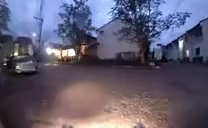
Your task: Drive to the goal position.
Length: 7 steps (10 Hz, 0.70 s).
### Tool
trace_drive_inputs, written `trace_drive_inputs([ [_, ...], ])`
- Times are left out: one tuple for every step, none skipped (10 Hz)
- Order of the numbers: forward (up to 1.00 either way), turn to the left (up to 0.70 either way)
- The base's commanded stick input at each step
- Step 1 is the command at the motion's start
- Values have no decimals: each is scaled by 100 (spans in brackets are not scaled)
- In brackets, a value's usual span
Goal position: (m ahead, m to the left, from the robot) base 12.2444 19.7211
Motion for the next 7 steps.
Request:
trace_drive_inputs([
  [70,0],
  [70,0],
  [70,20],
  [70,35],
  [70,35],
  [70,35],
  [70,35],
])
